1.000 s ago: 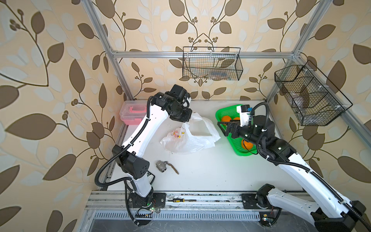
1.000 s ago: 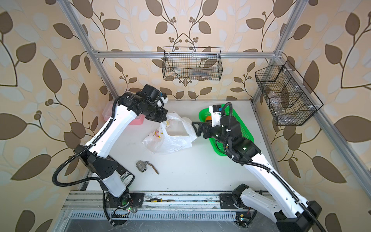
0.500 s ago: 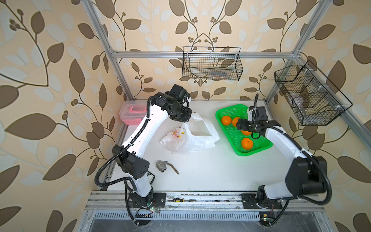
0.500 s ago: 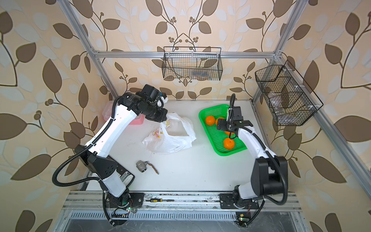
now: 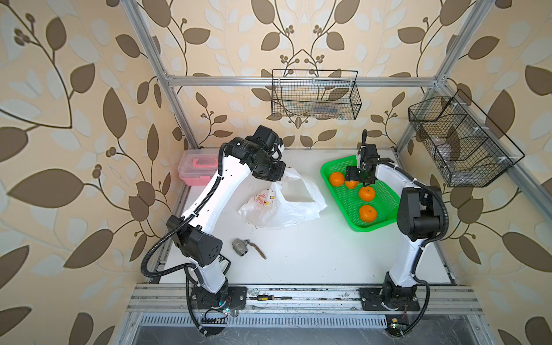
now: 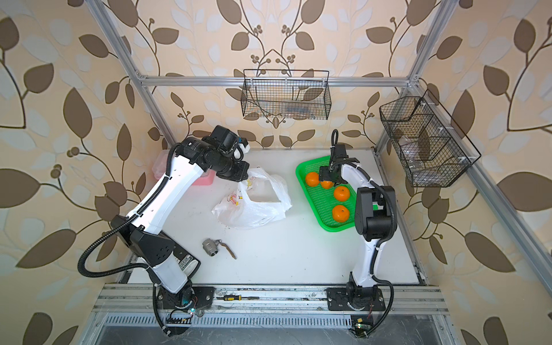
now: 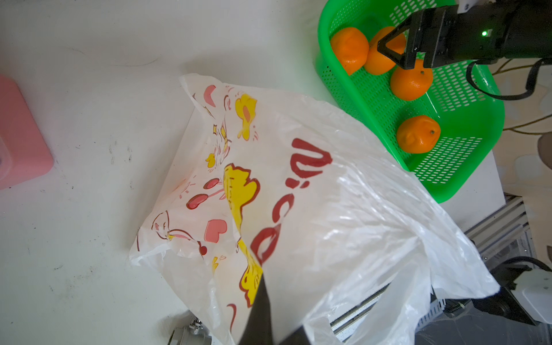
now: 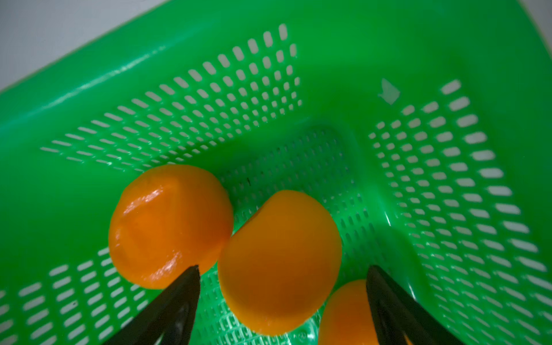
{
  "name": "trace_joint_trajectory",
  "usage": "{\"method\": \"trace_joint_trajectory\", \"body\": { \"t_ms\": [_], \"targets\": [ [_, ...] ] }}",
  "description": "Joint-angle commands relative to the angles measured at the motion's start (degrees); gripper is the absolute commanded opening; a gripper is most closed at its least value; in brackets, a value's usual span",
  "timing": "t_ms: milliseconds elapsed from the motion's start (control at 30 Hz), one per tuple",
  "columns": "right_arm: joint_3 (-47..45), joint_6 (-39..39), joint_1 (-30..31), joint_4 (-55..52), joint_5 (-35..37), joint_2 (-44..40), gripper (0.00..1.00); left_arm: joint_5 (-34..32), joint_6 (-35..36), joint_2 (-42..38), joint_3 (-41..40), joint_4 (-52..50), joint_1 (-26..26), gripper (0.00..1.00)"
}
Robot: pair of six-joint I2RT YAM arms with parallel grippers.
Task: Place the oranges into plastic bags & tie knots
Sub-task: Pick up the orange from the basket, then place the orange in the plastic bag.
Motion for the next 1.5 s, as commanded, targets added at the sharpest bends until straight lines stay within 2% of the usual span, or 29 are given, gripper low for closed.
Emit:
{"method": "trace_joint_trajectory", "body": {
  "t_ms": [0, 267, 467, 567, 800, 867, 1033, 1200, 1333, 1467],
  "targets": [
    [1.70, 0.82, -0.58, -2.50, -0.14, 2.19, 0.86, 0.43, 1.38, -0.57, 0.41, -0.61, 0.53, 0.00],
    [1.18, 1.79, -1.12, -1.86, -2.71, 5.22, 0.77, 0.53, 1.29, -0.62, 0.29, -0.61, 0.55, 0.00],
    [-0.34, 1.43, -1.29, 0.95, -2.72, 3.37, 0.60, 0.75, 1.29, -0.72, 0.32, -0.61, 0.55, 0.00],
    [-2.28, 1.22, -1.25, 2.89, -2.97, -0.14, 0.52, 0.88, 1.29, -0.73, 0.34, -0.56, 0.53, 0.00],
    [-8.30, 0.85, -0.96, 5.55, -3.29, -9.33, 0.51, 1.05, 1.29, -0.78, 0.14, -0.52, 0.53, 0.00],
    [-13.45, 0.23, -0.27, 6.85, -4.08, -16.55, 0.51, 0.99, 1.29, -0.89, 0.00, -0.43, 0.53, 0.00],
    [-22.79, -0.68, 5.83, 6.09, -4.59, -31.78, 0.51, 1.20, 1.12, -0.74, -0.15, -0.17, 0.55, 0.00],
    [-28.52, 3.57, 18.63, 6.37, -4.97, -46.66, 0.52, 1.41, 1.03, -0.34, 0.00, -0.21, 0.53, 0.00],
    [-26.95, 6.72, 29.14, 6.64, -3.17, -51.61, 0.53, 1.24, 1.17, -0.38, 0.09, -0.28, 0.54, 0.00],
    [-23.90, 8.19, 37.01, 8.36, -1.69, -50.96, 0.53, 1.43, 1.03, -0.21, 0.35, -0.25, 0.57, 0.00]
  ]
}}
